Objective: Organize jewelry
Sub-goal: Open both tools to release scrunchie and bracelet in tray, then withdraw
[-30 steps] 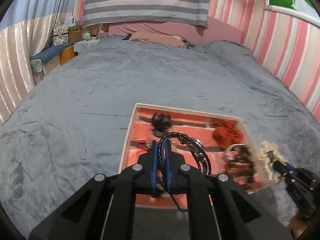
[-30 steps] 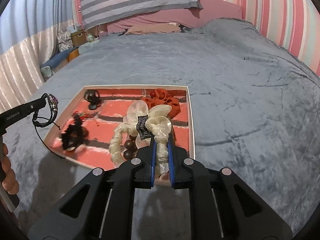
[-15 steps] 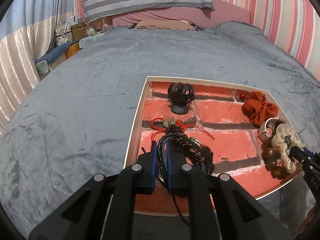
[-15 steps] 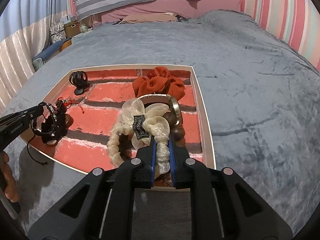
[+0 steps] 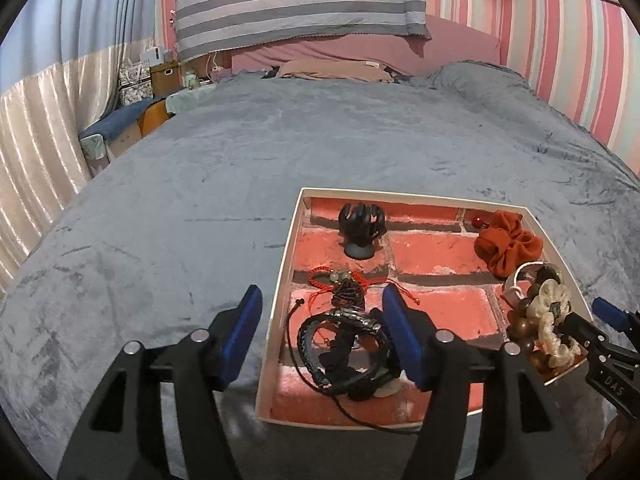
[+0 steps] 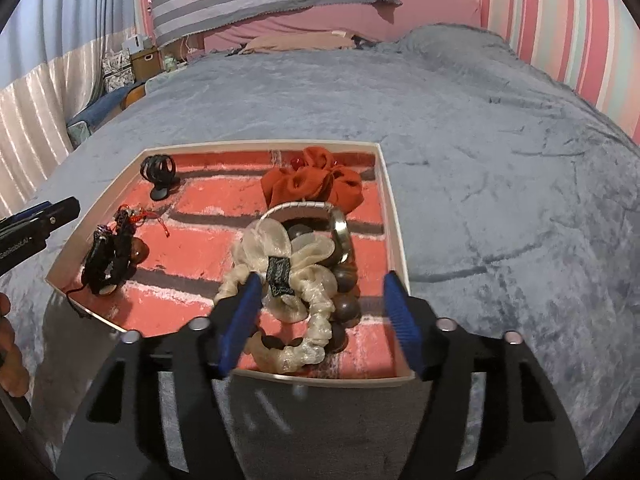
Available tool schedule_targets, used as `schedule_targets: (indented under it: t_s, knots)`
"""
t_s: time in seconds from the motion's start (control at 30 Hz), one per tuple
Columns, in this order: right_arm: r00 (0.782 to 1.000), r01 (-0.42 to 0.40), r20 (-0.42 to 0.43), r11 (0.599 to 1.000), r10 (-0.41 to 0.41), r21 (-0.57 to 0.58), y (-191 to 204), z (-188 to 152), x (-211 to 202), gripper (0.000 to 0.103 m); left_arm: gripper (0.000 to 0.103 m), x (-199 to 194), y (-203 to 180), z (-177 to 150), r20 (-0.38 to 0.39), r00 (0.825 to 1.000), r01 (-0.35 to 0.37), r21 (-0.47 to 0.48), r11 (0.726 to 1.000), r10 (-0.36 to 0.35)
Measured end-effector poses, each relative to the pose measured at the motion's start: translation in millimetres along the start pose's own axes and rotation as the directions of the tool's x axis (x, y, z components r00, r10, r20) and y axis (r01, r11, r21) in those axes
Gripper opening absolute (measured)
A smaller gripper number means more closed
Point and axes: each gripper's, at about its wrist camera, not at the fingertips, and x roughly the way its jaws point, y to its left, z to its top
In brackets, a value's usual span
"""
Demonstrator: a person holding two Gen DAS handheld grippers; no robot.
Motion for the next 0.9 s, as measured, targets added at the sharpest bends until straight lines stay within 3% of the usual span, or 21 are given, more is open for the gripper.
schedule_targets:
  t_s: [0.3, 0.6, 0.9]
  knots:
    - [0.997, 0.012, 0.070, 1.000, -0.013, 0.022, -10.1, -12.1, -40.2, 0.099, 0.087, -55.9, 4.3, -18.1, 0.061, 0.998, 0.004, -0.010, 1.000, -0.003]
    - [0.994, -0.001, 0.110, 0.999, -0.004, 0.043, -12.5, -46.2, -92.1, 0.099, 0.092, -118.4, 1.6, -66.1, 0.102, 0.995, 0.023, 0.016, 1.000, -0.025]
    - [0.974, 0.005, 0.227, 1.000, -0.009, 0.017, -3.4, -81.6, -174.7, 0.099, 0.094, -200.5, -7.3, -104.1, 0.179, 0.984, -0.010, 0.029, 1.000, 0.004]
